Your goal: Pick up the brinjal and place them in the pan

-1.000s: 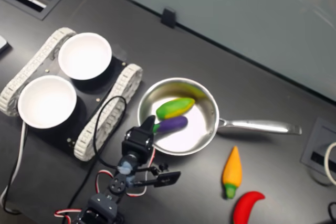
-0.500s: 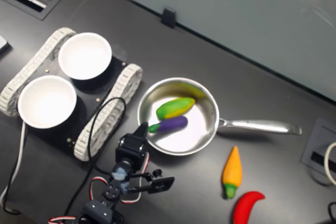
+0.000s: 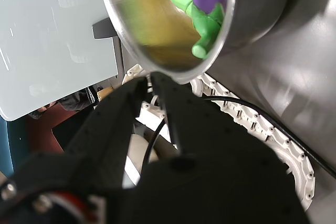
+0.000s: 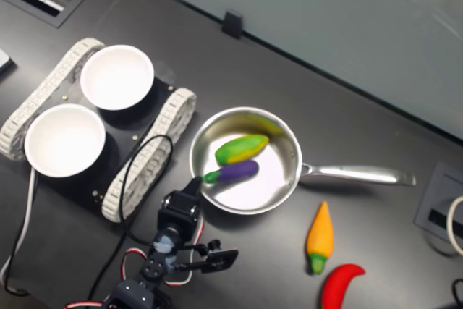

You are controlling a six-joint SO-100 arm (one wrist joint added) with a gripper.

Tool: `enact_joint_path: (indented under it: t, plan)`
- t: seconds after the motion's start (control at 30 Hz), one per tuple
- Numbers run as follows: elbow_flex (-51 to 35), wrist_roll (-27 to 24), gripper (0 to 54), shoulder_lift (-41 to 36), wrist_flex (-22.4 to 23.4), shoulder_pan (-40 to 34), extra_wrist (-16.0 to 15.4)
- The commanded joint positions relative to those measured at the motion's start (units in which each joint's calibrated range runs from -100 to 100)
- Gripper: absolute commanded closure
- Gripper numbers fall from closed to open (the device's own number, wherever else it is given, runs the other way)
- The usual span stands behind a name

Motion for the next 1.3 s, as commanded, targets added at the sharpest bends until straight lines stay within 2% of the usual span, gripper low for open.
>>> enact_joint_path:
  t: [0.0, 0.33, 0.63, 0.93, 1.27]
  plan:
    - [-2.1, 0.2, 53.4, -0.9, 0.3, 1.5, -1.2]
    - [-2.7, 0.6, 53.4, -0.9, 4.7, 3.8, -2.6]
    - [-2.0, 0.6, 53.3, -0.9, 10.8, 3.4, -3.7]
    - [-0.4, 2.1, 53.3, -0.9, 14.6, 3.3, -4.4]
    - [4.9, 2.3, 53.3, -0.9, 13.6, 3.3, -4.4]
